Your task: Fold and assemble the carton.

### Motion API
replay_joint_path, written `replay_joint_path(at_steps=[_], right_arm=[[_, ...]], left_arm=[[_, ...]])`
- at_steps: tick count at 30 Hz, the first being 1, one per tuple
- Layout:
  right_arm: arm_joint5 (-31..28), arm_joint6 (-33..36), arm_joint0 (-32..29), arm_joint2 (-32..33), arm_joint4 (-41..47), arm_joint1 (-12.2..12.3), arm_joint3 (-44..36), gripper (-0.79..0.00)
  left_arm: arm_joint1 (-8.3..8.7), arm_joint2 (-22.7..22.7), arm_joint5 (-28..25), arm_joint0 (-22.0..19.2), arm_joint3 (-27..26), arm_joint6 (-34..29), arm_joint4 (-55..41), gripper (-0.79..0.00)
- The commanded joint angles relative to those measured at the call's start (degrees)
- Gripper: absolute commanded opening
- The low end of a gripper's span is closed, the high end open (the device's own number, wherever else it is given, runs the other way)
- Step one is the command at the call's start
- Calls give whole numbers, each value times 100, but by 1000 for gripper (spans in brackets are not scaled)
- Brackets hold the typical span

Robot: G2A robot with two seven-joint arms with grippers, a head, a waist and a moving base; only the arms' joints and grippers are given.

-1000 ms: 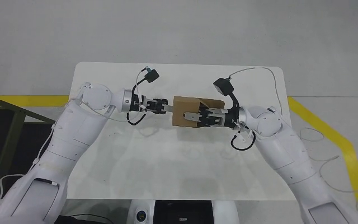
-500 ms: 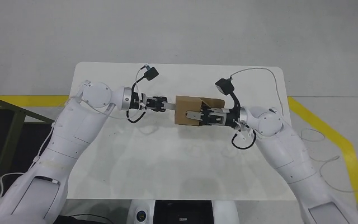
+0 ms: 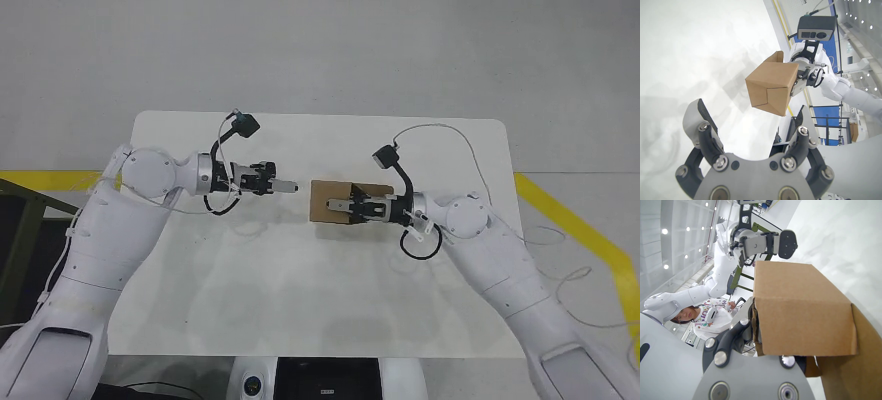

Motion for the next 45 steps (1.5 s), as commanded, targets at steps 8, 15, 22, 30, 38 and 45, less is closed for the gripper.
replay_joint_path(at_steps=[8,15,22,30,38,45], right_arm=[[198,-166,354,-505,-172,-267,790,-545],[168,-311,477,-654,-104,-421,1173,0],[136,-205,409,-538,-148,-404,905,0],[350,-15,75,-95,-308,-205,253,0],[473,74,-336,466,-507,16,-341,0],[514,220,-581,945,-639,180,-869,0]], left_arm=[[156,-301,-445,403,-456,37,456,0],[239,-448,-723,637,-642,210,786,0],[302,-523,-1107,857,-888,501,1261,0],[340,-494,-1387,1158,-1299,1107,2116,0],[330,-245,-1678,1214,-1361,1383,2641,0],[257,95,-1787,993,-1174,1796,3387,0]])
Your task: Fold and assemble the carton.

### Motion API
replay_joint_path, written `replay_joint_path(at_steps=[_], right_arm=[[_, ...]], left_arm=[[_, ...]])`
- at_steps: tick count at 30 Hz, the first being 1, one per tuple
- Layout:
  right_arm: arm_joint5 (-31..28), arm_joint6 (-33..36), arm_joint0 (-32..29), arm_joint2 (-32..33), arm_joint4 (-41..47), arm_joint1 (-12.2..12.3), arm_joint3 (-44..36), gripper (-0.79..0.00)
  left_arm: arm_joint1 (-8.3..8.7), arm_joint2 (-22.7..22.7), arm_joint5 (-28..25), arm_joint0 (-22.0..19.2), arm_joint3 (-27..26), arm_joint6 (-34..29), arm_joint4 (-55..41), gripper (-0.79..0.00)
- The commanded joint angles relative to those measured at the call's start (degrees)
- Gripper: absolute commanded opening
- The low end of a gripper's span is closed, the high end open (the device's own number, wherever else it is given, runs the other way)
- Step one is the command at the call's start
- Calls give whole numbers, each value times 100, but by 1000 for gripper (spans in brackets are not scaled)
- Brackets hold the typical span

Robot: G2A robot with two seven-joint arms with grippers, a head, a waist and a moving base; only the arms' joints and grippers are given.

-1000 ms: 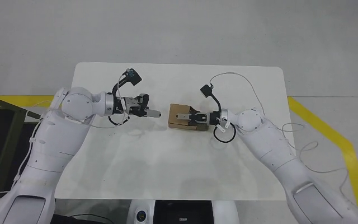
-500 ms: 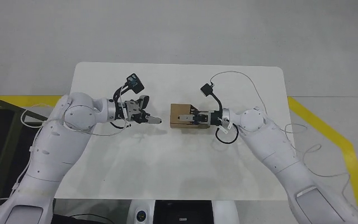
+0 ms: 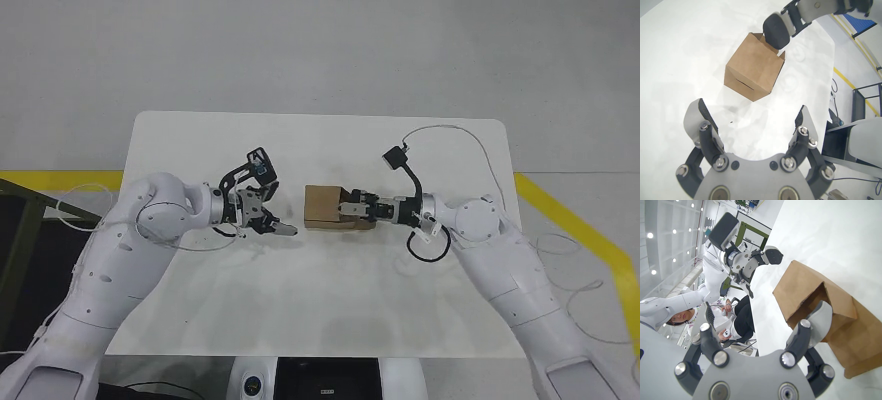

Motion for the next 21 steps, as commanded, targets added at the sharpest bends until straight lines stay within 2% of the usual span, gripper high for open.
replay_joint_path(at_steps=[1,9,15,16,17,18,21], right_arm=[[-1,63,-53,134,-71,45,-169,0],[10,218,-331,474,-135,169,-695,0],[-3,263,-461,590,-164,221,-827,0],[-10,266,-475,604,-169,227,-846,-89],[-11,268,-489,614,-170,233,-858,-222],[-19,270,-500,625,-174,239,-867,-400],[-43,286,-521,661,-187,257,-869,-613]], left_arm=[[-26,104,-12,-64,35,213,369,0],[-95,300,-261,-145,139,1325,1526,0],[-112,370,-520,-159,170,1914,2195,0],[-113,377,-565,-165,172,1984,2269,0],[-115,382,-611,-169,172,2064,2319,0],[-116,383,-658,-177,162,2141,2385,0],[-115,375,-769,-174,123,2392,2633,0]])
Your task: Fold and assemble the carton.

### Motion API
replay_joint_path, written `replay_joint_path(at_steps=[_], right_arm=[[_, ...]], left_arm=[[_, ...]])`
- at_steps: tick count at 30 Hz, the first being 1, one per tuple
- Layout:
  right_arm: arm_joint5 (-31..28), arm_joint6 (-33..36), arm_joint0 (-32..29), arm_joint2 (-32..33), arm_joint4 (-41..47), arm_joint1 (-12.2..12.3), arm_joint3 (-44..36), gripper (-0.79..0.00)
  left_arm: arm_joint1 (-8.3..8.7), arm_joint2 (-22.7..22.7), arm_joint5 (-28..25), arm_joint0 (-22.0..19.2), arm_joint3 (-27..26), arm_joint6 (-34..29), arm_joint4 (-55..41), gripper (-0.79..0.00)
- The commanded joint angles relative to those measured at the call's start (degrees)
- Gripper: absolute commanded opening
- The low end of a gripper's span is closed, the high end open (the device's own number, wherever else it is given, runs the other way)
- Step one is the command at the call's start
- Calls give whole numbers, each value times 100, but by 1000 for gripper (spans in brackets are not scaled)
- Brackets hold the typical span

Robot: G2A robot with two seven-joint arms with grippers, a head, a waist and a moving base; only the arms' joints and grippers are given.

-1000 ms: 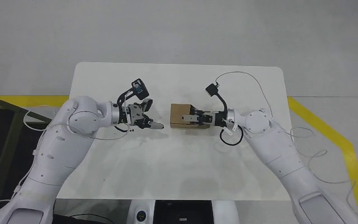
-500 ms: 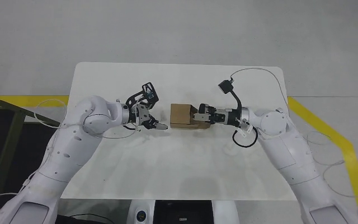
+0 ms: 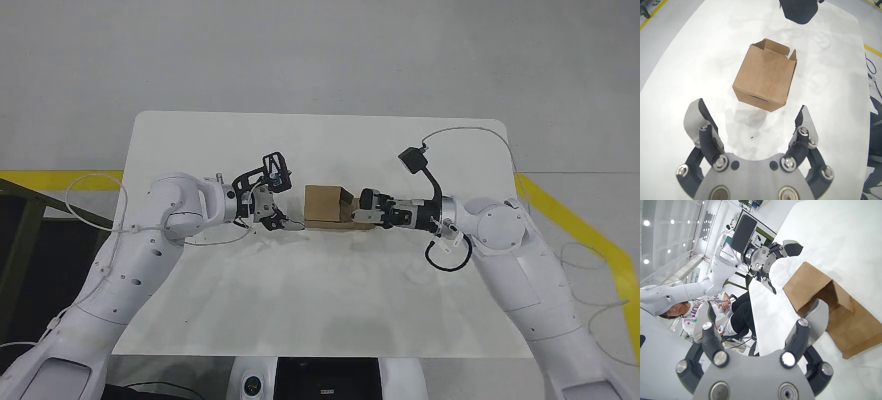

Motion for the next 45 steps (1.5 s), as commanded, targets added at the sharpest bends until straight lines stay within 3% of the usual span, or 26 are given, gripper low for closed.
replay_joint_path(at_steps=[1,2,3,12,29,38,45], right_arm=[[-8,9,-11,23,-15,12,6,-705],[-5,6,-14,31,-23,17,7,-779],[-7,-3,-16,40,-41,21,3,-785],[208,-102,116,21,-805,59,-30,-785],[234,-131,101,20,-811,59,-29,-785],[1526,158,-392,130,-942,168,-420,-785],[1742,-159,-735,248,-984,213,-416,-785]], left_arm=[[4,-10,-60,4,-32,183,242,0],[5,-12,-77,13,-36,266,332,0],[5,-15,-87,23,-30,343,409,0],[3,-19,-83,37,-31,545,608,0],[33,-111,-133,137,-99,724,858,0],[42,-70,-248,210,72,1698,1906,0],[-67,227,-187,-14,371,2252,2193,0]])
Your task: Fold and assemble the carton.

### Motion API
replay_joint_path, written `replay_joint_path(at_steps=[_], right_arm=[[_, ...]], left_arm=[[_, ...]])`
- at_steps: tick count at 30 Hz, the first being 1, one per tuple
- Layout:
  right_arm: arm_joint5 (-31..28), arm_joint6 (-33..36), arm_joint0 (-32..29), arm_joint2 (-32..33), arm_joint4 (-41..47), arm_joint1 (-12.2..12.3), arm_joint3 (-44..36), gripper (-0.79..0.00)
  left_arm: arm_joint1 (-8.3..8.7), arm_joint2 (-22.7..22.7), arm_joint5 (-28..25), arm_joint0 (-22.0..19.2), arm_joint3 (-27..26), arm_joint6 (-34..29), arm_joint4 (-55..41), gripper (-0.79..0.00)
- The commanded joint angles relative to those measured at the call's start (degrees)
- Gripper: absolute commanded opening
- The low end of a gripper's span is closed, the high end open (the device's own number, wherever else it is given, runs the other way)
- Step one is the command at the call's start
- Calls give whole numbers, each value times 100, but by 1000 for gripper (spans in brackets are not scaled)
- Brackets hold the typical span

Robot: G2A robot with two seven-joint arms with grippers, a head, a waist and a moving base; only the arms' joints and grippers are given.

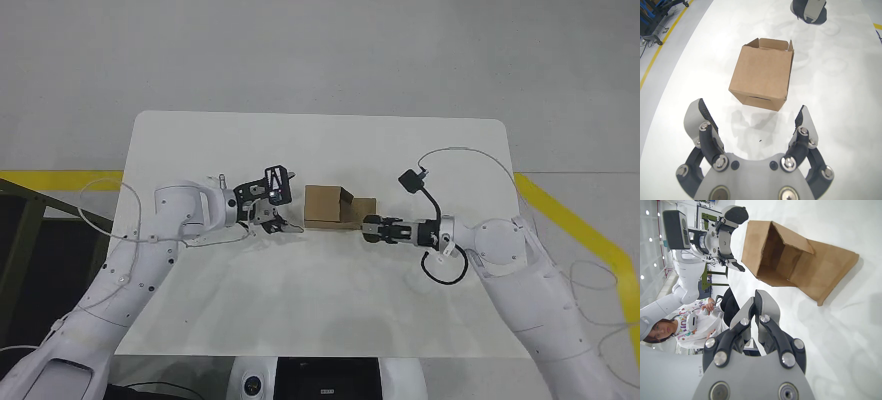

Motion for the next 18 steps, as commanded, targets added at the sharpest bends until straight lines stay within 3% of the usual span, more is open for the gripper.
replay_joint_path(at_steps=[1,18], right_arm=[[-16,-121,-18,-20,5,-5,75,-785],[-182,-649,471,-617,65,-187,958,-785]], left_arm=[[-43,106,60,-80,98,165,61,0],[-353,725,60,-550,782,543,-49,0]])
